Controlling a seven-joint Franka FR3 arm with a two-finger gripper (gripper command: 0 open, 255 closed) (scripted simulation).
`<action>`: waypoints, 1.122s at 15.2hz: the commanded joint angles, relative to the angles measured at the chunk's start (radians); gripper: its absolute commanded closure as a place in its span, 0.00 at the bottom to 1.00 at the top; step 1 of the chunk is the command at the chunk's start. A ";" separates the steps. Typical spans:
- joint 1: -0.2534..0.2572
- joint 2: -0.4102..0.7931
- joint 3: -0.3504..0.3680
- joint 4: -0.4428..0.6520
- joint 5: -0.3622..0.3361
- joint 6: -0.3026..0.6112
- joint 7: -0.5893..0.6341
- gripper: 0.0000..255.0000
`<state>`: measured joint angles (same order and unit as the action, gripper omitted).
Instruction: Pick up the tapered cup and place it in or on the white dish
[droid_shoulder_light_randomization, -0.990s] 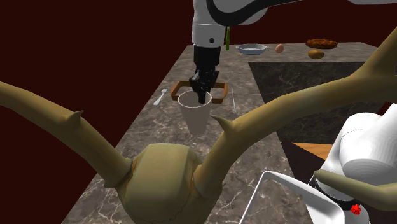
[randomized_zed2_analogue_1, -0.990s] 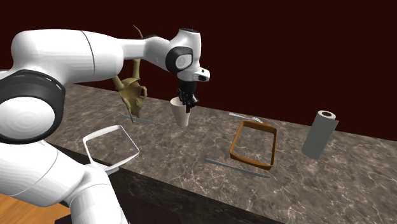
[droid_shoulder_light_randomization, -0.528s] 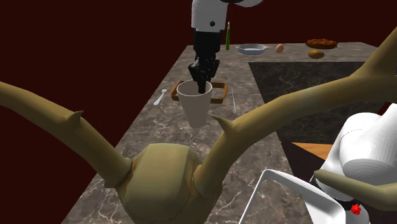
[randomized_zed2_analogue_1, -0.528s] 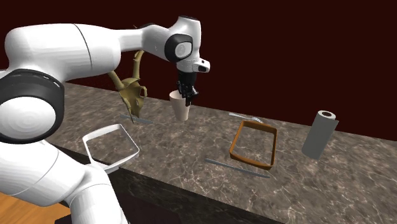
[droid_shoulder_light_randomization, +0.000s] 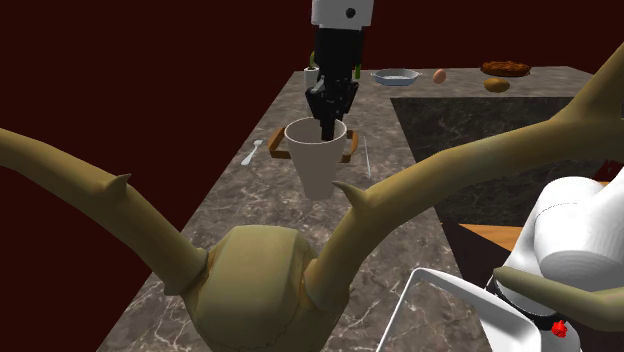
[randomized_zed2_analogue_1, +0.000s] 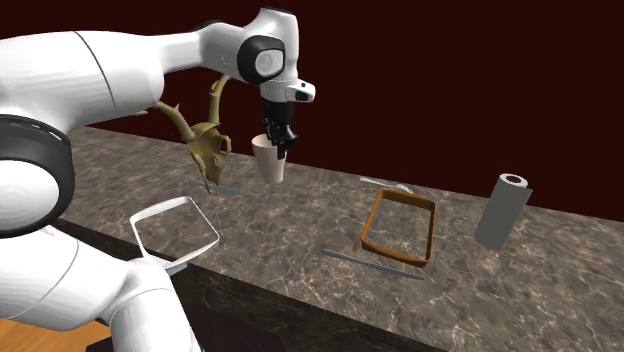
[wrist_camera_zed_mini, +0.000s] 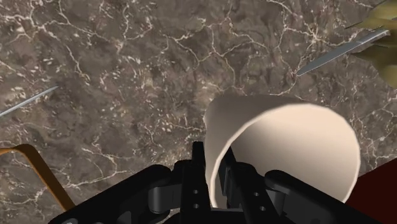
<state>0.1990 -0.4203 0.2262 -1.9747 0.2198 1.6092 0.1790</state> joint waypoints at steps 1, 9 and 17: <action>0.013 -0.065 0.009 -0.041 0.016 -0.019 0.020 1.00; 0.073 -0.295 0.056 -0.154 0.088 -0.113 0.122 1.00; 0.140 -0.483 0.120 -0.192 0.177 -0.231 0.257 1.00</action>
<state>0.3297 -0.8803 0.3372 -2.1686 0.3835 1.3985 0.4144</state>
